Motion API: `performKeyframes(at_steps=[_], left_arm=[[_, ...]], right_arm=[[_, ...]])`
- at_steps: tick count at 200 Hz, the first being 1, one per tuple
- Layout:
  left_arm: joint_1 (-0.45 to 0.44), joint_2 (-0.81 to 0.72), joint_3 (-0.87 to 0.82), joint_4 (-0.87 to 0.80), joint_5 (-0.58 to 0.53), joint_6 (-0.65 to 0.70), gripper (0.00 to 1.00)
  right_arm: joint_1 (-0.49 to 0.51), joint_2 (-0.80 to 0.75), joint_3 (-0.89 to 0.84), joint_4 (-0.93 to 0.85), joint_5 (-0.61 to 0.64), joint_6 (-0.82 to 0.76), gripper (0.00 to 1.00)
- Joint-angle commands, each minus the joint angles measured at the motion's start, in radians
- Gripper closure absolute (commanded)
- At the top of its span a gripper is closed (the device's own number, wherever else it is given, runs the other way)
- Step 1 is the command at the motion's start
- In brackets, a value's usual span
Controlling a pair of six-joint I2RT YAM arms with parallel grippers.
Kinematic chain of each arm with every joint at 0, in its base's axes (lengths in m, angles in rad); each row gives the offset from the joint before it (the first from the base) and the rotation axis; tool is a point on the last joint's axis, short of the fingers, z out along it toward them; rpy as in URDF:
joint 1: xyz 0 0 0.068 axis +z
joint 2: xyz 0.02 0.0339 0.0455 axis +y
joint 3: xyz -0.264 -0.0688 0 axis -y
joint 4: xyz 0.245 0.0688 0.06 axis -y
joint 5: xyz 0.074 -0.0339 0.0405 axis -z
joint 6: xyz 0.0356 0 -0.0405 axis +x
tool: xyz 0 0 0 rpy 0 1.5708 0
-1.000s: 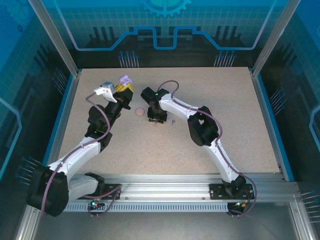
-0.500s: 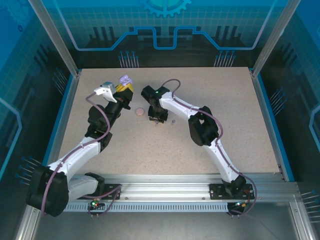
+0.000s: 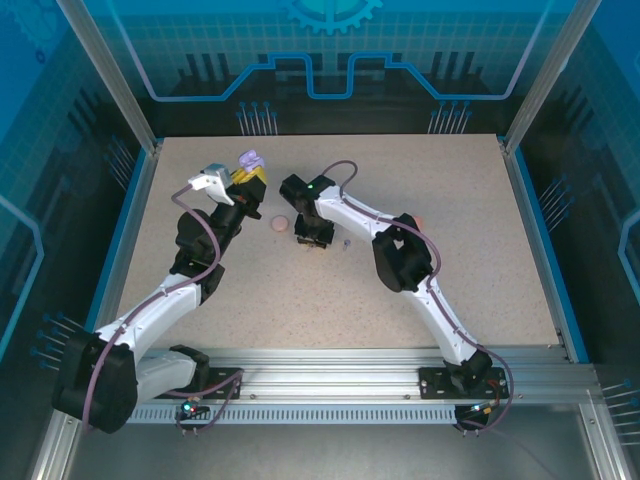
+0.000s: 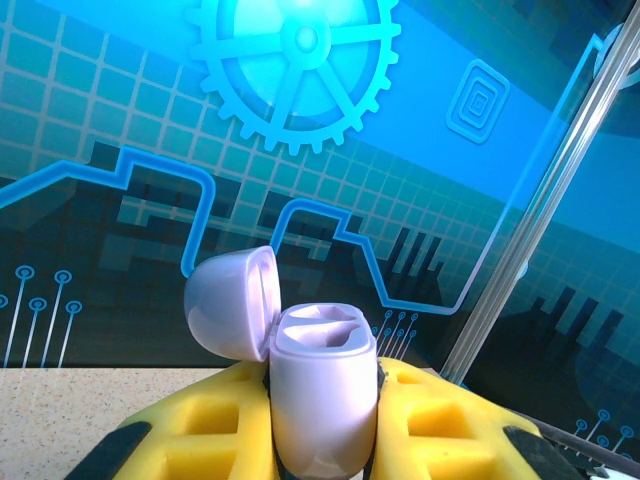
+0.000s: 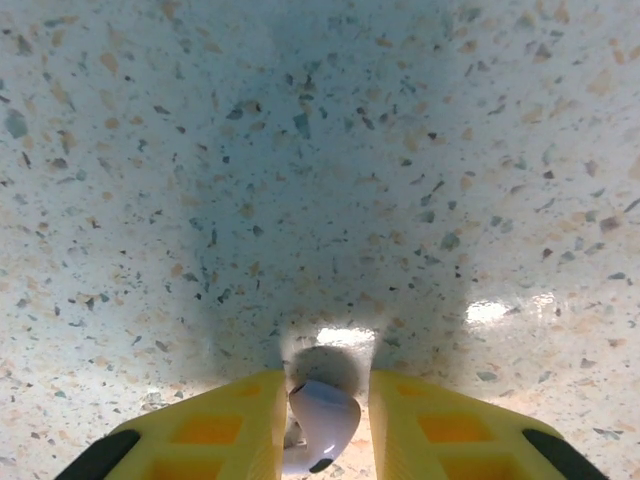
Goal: Insert wireless bluetooth earbuds into charging case
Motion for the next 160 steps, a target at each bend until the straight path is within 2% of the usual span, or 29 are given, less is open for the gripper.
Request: performKeyframes(at_steps=[1,89,160], left_arm=[[-0.008,-0.012,-0.001,0.025,0.017,0.017,1.0],[-0.008,-0.011,-0.001,0.025,0.019,0.013,1.0],[-0.008,-0.018,-0.006,0.023,0.018,0.01,1.0]], right_arm=[[0.008,0.035,0.027,-0.031,0.002,0.024,0.71],[0.03,0.042,0.029,-0.046,-0.026,0.094,0.68],[0.027,0.034,0.001,-0.042,-0.01,0.068,0.76]])
